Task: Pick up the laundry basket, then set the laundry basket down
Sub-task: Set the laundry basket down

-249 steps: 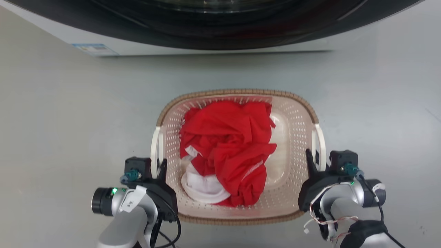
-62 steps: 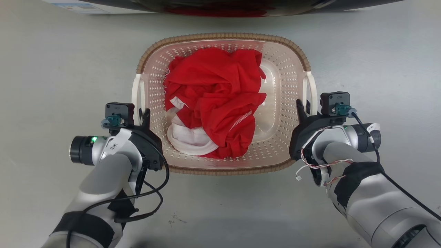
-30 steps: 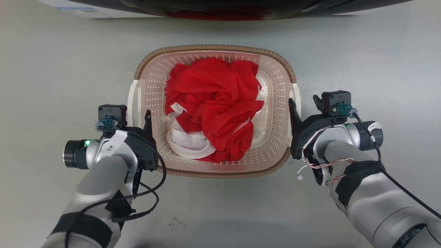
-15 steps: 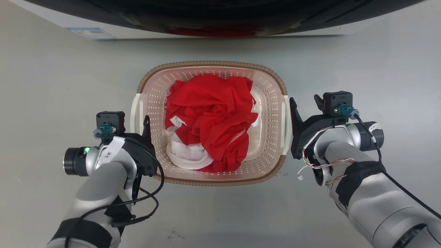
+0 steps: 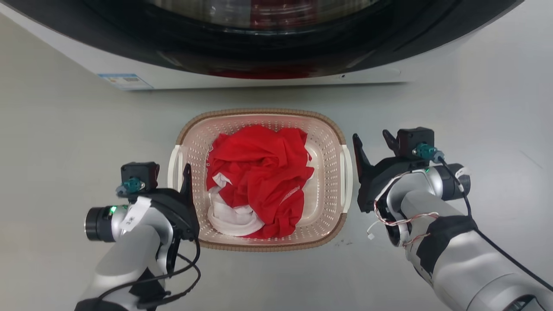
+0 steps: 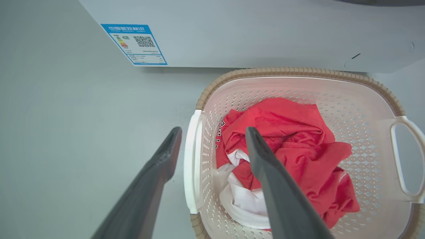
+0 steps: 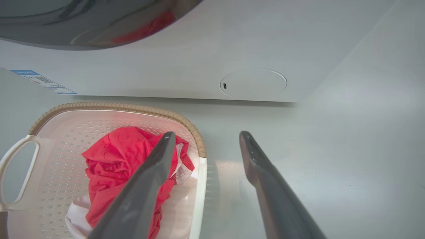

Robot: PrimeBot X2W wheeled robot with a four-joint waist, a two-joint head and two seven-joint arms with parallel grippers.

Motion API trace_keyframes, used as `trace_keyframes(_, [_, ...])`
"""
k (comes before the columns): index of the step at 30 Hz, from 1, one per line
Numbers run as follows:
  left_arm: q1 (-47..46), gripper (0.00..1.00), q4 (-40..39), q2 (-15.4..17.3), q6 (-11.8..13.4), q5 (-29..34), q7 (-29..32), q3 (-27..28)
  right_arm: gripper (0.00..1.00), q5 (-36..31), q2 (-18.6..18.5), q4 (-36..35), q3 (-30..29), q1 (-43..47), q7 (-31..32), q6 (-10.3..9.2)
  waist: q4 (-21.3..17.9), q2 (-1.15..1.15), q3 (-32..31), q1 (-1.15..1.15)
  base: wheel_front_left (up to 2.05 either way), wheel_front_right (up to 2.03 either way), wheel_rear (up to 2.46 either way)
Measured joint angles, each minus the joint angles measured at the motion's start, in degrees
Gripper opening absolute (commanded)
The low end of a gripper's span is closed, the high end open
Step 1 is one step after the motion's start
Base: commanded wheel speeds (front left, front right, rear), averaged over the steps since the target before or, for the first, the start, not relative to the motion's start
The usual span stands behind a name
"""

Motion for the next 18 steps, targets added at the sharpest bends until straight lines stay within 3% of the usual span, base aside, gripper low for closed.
trace_keyframes(18, [15.2, 1.00, -17.4, 2.7, 2.6, 5.7, 0.0, 6.2, 1.00, -5.1, -3.7, -14.4, -9.4, 15.4, 0.0, -0.10, -1.0, -0.01, -12.2, -0.01, 0.00, 0.00, 0.00])
